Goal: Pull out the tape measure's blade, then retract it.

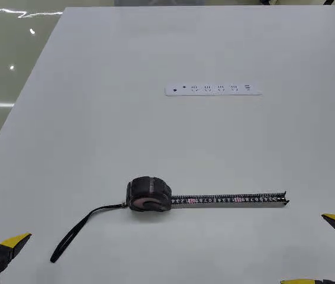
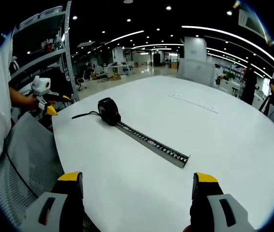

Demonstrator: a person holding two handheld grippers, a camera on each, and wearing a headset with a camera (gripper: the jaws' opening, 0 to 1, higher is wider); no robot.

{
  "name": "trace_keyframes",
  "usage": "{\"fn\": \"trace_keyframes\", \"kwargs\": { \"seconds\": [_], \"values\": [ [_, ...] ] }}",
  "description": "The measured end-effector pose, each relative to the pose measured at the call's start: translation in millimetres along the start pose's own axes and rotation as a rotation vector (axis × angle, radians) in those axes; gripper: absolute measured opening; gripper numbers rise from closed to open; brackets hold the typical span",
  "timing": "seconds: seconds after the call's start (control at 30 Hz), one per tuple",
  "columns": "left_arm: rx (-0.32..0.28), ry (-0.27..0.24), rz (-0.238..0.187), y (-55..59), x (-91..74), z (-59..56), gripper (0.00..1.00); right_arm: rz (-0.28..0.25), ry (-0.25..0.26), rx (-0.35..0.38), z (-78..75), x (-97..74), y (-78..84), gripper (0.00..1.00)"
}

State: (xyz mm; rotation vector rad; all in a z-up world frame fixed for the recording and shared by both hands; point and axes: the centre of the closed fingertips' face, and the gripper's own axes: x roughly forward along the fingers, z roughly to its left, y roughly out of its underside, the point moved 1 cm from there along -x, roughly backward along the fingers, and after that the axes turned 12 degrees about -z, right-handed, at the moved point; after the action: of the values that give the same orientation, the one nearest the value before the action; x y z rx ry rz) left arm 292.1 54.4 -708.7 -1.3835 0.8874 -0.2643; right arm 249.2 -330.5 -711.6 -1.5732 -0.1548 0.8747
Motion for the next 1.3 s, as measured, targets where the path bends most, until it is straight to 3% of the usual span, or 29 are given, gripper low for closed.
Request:
{"fn": "trace_keyframes", "kwargs": {
  "seconds": [0.53,1.3],
  "values": [
    [-0.002,0.011,-0.012,-9.7,0.4,2.6,0.87,-0.003,0.012,-0.012,-4.9,-3.2,-10.3,0.92],
    [-0.018,0.013,-0.016,-8.4,1.9,3.6,0.87,0.009,0.005,-0.016,-4.8,-2.0,-6.2,0.92]
  ]
}}
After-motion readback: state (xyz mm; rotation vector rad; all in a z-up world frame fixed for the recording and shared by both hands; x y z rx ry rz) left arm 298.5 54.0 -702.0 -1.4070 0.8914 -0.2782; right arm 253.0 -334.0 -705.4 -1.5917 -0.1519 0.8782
